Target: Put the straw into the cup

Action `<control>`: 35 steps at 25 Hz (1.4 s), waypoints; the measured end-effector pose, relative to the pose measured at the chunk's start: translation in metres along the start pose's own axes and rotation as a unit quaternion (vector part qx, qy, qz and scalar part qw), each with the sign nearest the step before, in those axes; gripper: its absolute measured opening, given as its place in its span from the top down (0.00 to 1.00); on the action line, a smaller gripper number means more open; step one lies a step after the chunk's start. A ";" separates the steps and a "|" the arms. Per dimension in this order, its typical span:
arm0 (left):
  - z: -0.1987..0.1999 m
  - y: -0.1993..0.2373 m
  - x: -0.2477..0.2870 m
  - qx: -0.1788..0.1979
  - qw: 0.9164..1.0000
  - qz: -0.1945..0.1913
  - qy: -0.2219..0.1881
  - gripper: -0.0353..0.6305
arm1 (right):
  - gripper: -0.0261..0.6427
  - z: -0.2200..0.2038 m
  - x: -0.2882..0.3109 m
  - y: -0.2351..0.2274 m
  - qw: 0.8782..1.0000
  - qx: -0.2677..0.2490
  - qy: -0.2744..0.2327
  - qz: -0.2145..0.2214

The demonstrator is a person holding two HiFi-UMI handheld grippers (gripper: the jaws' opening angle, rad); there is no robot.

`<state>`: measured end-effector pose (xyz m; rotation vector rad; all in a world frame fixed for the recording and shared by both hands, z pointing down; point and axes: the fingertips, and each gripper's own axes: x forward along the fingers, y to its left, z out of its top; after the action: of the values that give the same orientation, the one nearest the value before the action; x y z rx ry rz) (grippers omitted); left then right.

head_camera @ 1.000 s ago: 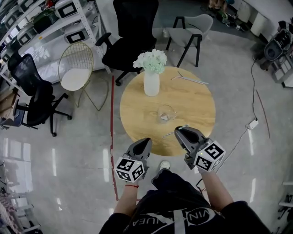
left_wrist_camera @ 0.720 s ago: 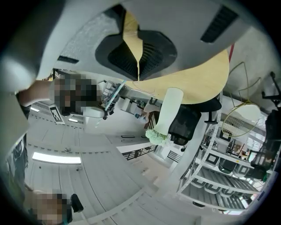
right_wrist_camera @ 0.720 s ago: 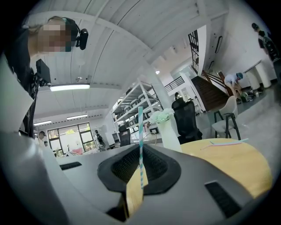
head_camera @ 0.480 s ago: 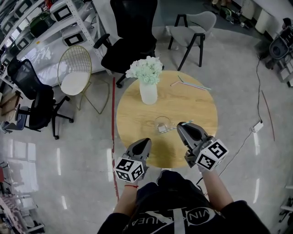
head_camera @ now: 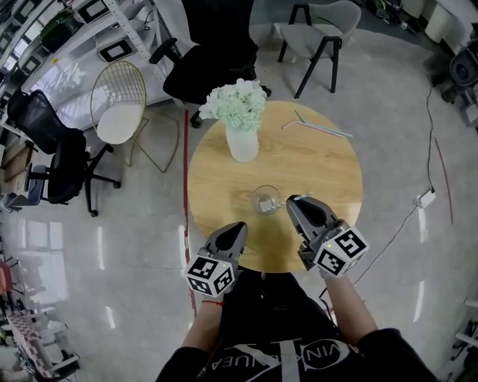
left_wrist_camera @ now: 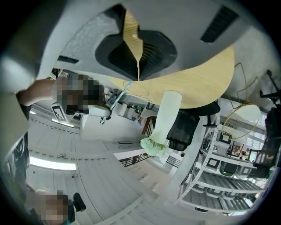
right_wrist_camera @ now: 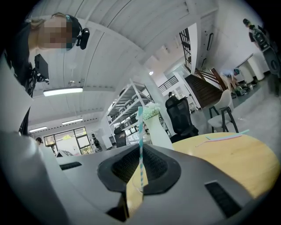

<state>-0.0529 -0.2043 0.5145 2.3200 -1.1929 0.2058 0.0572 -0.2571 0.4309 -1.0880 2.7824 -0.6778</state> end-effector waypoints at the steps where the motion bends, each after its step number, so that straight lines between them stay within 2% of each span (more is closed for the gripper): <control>1: -0.002 0.002 0.002 -0.001 1.000 -0.003 0.004 0.92 | 0.93 -0.003 0.002 -0.002 1.000 -0.002 0.003 -0.003; 10: 0.010 0.034 0.026 0.004 0.999 -0.027 0.023 0.92 | 0.93 -0.030 0.025 -0.017 0.999 -0.002 0.034 -0.033; 19: 0.006 0.045 0.045 0.001 0.998 -0.052 0.041 0.92 | 0.93 -0.050 0.044 -0.028 0.998 0.007 0.050 -0.047; 35: 0.003 0.060 0.039 -0.014 0.998 -0.042 0.042 0.92 | 0.93 -0.055 0.050 -0.037 0.997 0.019 0.056 -0.051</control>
<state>-0.0774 -0.2625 0.5484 2.3083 -1.0480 0.2505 0.0304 -0.2933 0.5005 -1.2297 2.8091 -0.8230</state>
